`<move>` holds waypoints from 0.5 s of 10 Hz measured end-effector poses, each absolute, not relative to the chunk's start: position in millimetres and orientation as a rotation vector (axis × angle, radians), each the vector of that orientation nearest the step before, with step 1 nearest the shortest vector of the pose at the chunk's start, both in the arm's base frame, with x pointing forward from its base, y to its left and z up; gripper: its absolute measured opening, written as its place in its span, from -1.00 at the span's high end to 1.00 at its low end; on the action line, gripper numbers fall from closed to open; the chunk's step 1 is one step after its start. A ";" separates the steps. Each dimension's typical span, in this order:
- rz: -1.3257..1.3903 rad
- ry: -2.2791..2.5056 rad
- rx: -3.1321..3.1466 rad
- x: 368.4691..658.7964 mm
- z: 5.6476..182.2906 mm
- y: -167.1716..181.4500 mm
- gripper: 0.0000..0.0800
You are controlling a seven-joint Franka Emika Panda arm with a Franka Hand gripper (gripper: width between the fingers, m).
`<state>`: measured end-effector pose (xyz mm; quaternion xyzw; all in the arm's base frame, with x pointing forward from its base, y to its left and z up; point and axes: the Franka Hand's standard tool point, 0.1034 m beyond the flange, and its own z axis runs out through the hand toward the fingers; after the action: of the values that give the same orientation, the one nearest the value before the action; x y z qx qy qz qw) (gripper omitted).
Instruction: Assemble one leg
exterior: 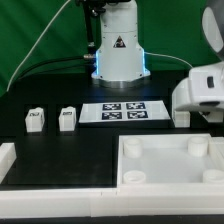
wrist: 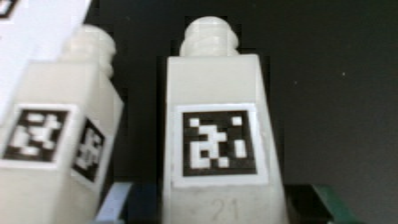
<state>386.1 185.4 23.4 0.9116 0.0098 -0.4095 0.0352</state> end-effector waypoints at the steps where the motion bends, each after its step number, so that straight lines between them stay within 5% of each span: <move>1: -1.246 0.006 2.795 387.0 42.5 180.7 0.27; 5: -1.265 -0.023 2.804 395.6 102.6 146.0 0.27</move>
Offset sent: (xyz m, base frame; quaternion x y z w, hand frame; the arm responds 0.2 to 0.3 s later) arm -0.0032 -0.0402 0.0652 0.0145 -0.0361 0.0003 0.9992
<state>395.6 146.0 102.6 0.9110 -0.0073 -0.4110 0.0328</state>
